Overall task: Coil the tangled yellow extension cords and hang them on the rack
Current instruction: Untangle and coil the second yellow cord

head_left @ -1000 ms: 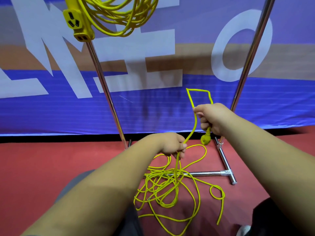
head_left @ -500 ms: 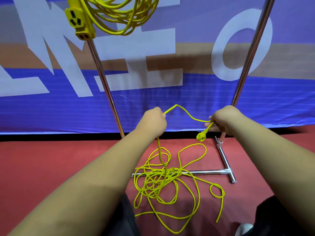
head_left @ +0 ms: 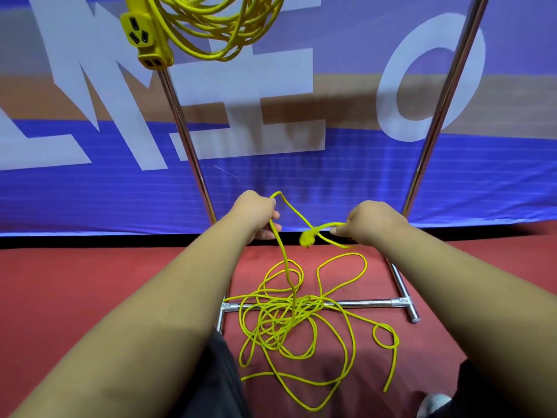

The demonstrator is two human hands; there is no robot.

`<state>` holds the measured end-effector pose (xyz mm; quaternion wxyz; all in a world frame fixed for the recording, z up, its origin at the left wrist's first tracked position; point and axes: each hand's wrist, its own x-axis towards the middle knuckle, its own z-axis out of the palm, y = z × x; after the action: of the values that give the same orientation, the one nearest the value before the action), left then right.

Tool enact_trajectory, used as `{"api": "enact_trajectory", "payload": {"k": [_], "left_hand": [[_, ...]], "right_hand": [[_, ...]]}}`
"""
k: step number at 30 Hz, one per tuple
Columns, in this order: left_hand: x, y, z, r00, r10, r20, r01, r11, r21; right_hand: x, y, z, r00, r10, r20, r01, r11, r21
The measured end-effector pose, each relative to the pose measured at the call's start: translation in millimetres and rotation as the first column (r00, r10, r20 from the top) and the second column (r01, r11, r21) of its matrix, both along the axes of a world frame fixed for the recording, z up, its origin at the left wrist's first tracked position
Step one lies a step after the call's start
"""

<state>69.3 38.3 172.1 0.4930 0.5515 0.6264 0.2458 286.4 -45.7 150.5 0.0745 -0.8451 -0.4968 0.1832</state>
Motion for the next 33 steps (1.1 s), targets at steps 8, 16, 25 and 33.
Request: {"api": "enact_trajectory", "payload": {"k": [8,16,25,33], "left_hand": [[6.1,-8.3,11.6,0.939,-0.02,0.344,0.092,0.977,-0.194],[12.1,-2.8,34.6,0.587,0.236,0.775,0.083,0.934,-0.347],[2.2,7.1,12.3,0.939,0.055,0.34,0.045,0.959,-0.28],[8.0,-37.2,-18.0,0.51,-0.847,-0.148,0.73,0.518,-0.446]], "right_hand": [[-13.9,-3.9,1.3,0.47,-0.077,-0.879,0.284,0.956,0.068],[-44.8,-15.7,4.6,0.33,0.097,-0.939,0.083,0.988,0.131],[-55.4,-16.8,24.0,0.281,0.204,-0.938,0.312,0.905,0.29],[-40.6,-5.7,43.5,0.131,0.193,-0.972,0.554,0.799,0.234]]}}
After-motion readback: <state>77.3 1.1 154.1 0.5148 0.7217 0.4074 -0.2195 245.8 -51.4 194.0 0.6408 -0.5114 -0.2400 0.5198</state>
